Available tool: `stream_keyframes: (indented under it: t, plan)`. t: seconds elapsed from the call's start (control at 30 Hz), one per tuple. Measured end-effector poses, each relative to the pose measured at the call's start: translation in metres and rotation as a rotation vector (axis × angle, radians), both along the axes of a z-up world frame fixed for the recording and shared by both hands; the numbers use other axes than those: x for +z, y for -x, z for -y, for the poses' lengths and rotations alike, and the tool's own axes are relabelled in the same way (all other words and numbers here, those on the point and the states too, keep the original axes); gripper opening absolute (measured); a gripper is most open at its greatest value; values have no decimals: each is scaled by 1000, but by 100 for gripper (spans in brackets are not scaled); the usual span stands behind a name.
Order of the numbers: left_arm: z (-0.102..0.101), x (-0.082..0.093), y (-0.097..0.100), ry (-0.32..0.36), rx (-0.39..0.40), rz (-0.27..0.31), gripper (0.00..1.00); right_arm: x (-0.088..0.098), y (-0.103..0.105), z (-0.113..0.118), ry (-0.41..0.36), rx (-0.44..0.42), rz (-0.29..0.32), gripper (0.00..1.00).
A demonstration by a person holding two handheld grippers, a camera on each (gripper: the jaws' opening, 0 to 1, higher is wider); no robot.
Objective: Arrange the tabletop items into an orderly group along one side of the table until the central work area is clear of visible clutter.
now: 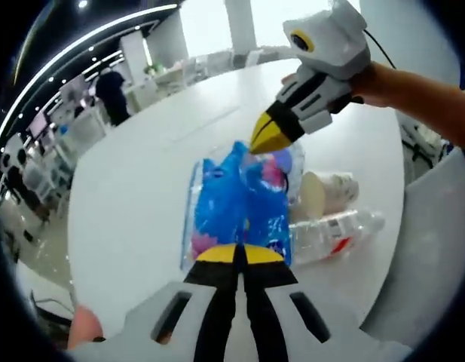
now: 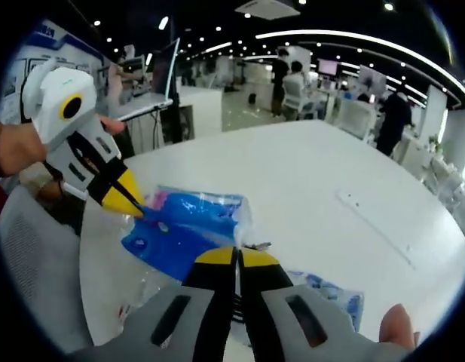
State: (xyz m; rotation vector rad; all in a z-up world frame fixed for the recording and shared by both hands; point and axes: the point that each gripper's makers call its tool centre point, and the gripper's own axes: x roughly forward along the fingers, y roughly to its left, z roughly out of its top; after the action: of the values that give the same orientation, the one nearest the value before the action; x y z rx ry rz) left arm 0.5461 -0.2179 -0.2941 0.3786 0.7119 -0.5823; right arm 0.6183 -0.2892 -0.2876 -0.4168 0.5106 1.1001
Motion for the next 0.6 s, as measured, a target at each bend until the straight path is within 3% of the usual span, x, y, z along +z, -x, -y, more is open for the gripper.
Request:
stream_keyframes:
  t: [0.6]
  plan:
    - [77,7,-15,-23,-175,13,0,7,1,91,13,-170,18,1]
